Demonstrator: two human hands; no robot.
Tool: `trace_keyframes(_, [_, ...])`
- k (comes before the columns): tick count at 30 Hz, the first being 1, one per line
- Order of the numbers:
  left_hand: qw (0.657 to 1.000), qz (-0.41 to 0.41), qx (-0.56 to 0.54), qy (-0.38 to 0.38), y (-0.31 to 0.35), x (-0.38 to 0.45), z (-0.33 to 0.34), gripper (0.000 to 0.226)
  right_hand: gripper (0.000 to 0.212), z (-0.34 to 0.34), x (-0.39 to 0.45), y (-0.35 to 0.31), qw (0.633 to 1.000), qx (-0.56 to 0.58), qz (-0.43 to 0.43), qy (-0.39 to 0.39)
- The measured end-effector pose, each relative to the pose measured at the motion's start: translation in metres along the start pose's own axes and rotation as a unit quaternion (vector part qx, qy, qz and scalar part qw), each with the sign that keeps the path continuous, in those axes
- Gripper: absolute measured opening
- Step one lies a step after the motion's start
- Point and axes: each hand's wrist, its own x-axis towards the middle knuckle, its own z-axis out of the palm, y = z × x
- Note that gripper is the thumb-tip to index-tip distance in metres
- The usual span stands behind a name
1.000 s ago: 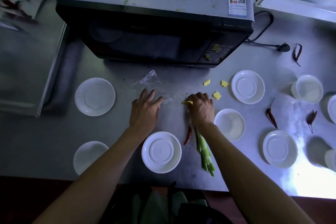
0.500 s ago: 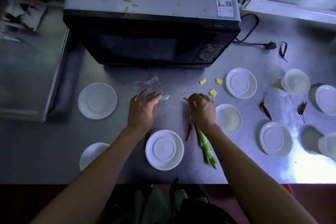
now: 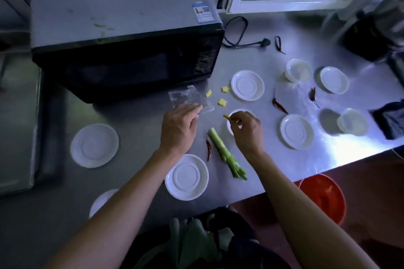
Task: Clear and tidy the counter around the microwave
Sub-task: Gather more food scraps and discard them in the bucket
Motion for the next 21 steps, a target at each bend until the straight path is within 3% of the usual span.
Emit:
trace_keyframes(5, [0.995, 0.095, -0.019, -0.030, 0.052, 0.012, 0.029, 0.026, 0.001, -0.050, -0.020, 0.038, 0.997, -0.019, 0.056, 0.054])
trace_keyframes(10, [0.987, 0.133, -0.011, -0.092, 0.105, 0.007, 0.082, 0.027, 0.007, -0.099, -0.052, 0.097, 0.991, -0.032, 0.101, 0.084])
trace_keyframes(21, [0.951, 0.236, -0.006, -0.202, 0.289, -0.047, 0.207, 0.031, 0.002, -0.219, -0.164, 0.241, 0.967, -0.052, 0.203, 0.141])
